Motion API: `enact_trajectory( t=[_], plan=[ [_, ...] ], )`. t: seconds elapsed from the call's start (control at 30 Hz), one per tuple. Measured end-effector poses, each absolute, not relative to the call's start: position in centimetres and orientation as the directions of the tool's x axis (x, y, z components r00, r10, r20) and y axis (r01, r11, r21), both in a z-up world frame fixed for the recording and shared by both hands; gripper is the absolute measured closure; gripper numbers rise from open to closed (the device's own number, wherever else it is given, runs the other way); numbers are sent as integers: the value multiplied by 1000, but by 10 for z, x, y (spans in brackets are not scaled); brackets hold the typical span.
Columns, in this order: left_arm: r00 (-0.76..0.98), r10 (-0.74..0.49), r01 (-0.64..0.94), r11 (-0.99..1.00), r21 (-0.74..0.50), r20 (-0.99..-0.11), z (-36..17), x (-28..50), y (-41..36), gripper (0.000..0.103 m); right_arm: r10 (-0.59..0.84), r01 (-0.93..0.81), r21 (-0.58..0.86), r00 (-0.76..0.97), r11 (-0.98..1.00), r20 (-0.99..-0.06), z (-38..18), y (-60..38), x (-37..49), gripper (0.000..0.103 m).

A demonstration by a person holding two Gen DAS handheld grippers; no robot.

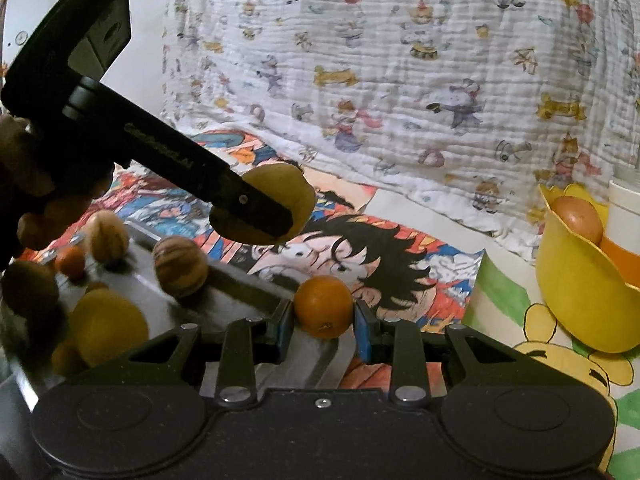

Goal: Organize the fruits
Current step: 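Carry the pear in left tool while right tool carries the tangerine over the tray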

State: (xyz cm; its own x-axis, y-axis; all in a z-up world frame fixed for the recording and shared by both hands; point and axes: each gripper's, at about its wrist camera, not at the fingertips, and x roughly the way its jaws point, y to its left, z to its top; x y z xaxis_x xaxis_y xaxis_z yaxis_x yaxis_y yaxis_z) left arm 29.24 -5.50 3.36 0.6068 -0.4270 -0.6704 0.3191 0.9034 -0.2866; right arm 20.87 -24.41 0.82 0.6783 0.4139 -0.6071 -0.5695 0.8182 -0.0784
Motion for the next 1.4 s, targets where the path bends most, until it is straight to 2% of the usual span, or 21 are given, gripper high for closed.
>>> enact_trajectory(
  t=[0.3,0.83,1.4],
  plan=[
    [570,-420,377,897,-230,-706,23,271,-63,46,415,-607,-85,632,790,-655,6,-248,188,69],
    [528,-341,497,867,-43,-778,10,257,-89,46,399,-668,-137,582,731,-708,4,-244,195,69],
    [456,-279,579,814,44,-845,8,258,-106,46,341,-735,-217,527,643,-778,10,-229,201,69]
  ],
)
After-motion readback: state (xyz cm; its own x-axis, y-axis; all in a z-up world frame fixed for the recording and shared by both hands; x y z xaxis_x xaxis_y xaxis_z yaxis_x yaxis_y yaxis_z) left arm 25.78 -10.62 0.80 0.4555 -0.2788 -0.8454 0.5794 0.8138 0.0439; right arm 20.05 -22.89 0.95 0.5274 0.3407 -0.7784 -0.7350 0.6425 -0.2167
